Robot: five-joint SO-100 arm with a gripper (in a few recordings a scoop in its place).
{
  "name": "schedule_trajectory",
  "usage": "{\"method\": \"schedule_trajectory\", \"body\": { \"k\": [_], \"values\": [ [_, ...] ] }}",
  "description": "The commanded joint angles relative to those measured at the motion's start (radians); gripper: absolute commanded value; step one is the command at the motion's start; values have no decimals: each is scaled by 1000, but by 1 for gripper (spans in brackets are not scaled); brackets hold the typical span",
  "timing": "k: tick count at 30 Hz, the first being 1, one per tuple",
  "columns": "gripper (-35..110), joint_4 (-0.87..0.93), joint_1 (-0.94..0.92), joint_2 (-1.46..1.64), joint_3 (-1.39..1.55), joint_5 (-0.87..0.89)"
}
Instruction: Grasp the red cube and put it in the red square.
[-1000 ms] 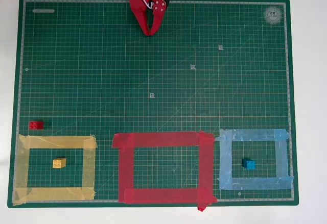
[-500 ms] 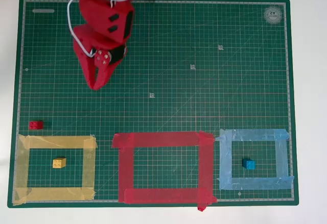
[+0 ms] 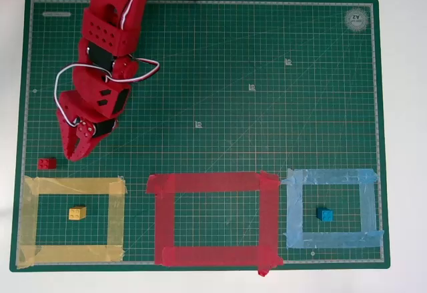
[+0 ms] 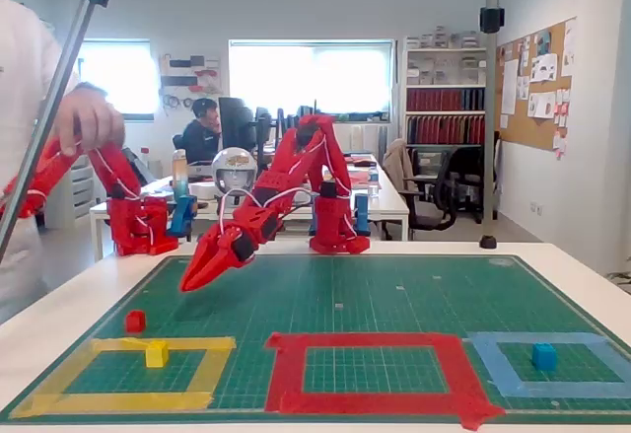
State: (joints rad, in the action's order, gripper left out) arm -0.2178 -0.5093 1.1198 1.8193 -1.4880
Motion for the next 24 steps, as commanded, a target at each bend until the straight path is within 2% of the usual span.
{"method": "schedule_trajectory", "body": {
  "k": [1,3,9,24],
  "values": [
    [-1,-330,-43,-8,86,-26],
    [-1,-454,-58,-26,146,-28],
    [-1,-626,-83,-17,276,-28],
    [-1,-637,-169,-117,172,-48]
  ]
}}
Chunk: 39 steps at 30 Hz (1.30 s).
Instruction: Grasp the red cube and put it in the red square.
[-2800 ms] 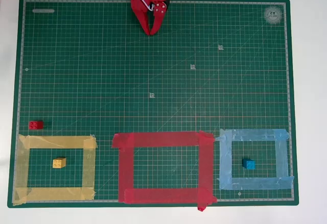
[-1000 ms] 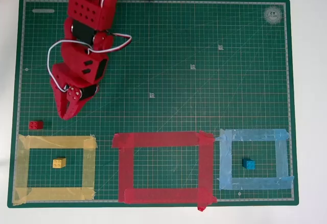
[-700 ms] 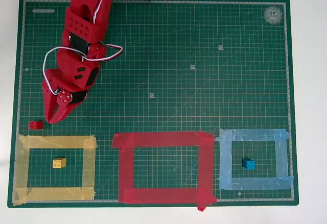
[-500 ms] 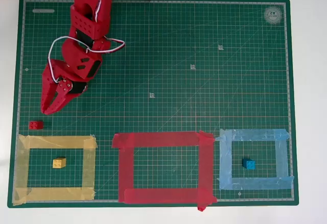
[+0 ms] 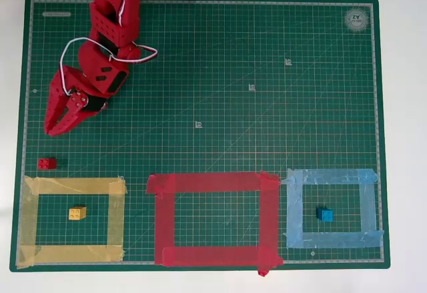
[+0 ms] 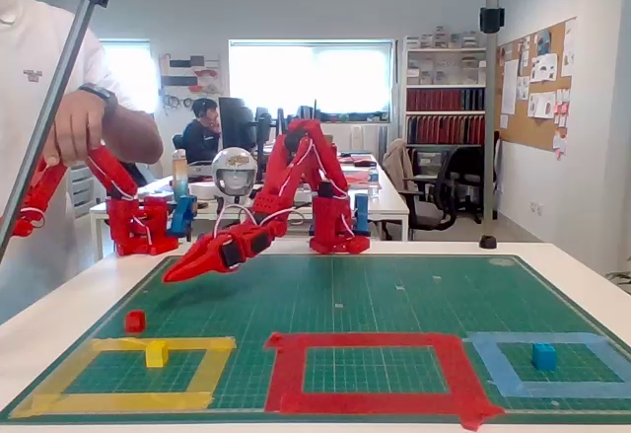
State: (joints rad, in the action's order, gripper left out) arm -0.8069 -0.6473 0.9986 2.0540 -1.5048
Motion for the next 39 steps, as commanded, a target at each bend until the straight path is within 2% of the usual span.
{"method": "schedule_trajectory", "body": {
  "k": [1,8,10,16,20,25,32,39],
  "values": [
    [-1,-48,-32,-8,-74,-31],
    [-1,-48,-51,-86,-173,-37],
    [6,-48,-58,-114,-198,-60],
    [10,-48,-63,-175,-245,-61],
    [23,-46,-60,-221,-276,-61],
    [24,-21,-35,-308,-391,-55],
    [24,216,0,-425,-680,-52],
    [23,222,23,-449,-709,-46]
  ]
}}
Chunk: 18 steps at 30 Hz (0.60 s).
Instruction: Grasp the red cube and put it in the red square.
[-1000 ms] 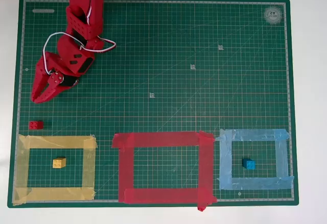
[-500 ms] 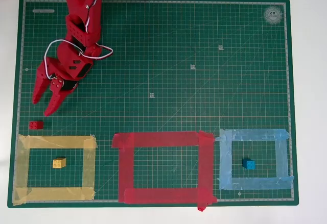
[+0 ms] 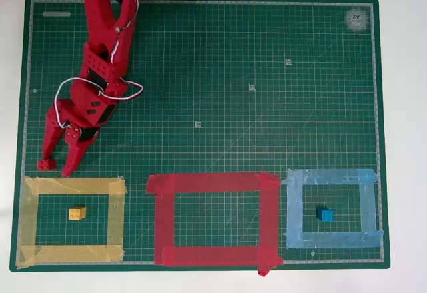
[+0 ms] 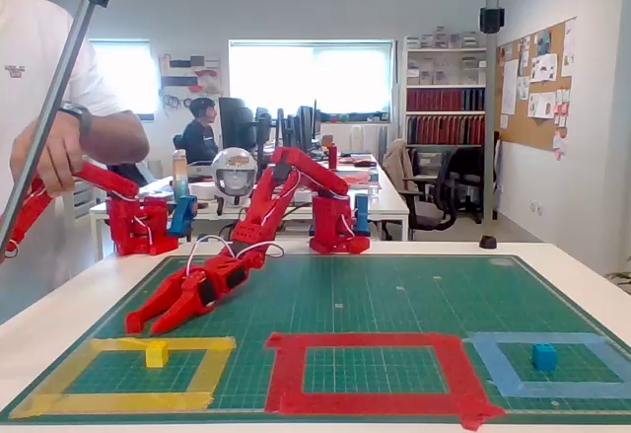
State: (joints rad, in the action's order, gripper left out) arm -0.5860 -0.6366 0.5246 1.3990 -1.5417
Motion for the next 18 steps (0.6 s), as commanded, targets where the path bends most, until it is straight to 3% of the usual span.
{"method": "schedule_trajectory", "body": {
  "k": [1,14,18],
  "values": [
    [23,8,12,20,-60,-9],
    [23,133,-18,-37,-233,-9],
    [12,133,-21,-37,-233,-9]
  ]
}}
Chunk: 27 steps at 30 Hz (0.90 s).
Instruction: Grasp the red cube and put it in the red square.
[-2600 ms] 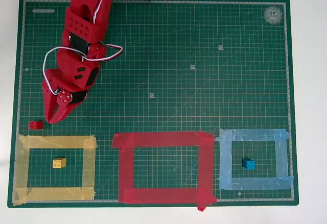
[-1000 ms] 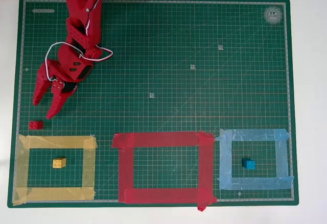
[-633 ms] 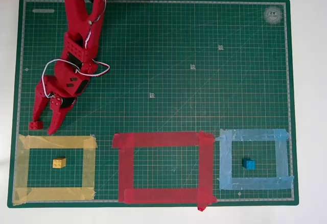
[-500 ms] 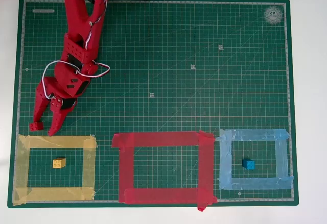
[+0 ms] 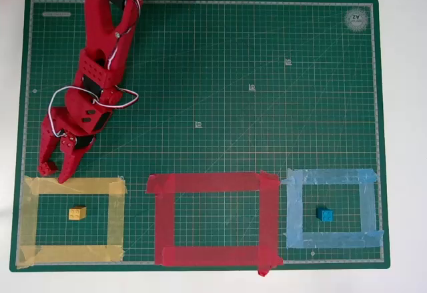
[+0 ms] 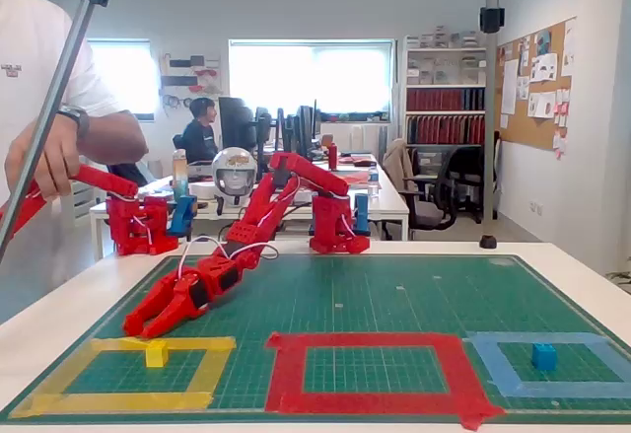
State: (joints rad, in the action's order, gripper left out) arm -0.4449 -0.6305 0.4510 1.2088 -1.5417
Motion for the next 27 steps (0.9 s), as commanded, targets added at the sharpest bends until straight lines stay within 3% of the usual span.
{"method": "schedule_trajectory", "body": {
  "k": [1,13,22,27],
  "values": [
    [1,-8,-28,37,-43,-8],
    [0,-6,-21,81,-38,-3],
    [0,370,143,491,-40,78],
    [-1,391,314,795,293,101]
  ]
}}
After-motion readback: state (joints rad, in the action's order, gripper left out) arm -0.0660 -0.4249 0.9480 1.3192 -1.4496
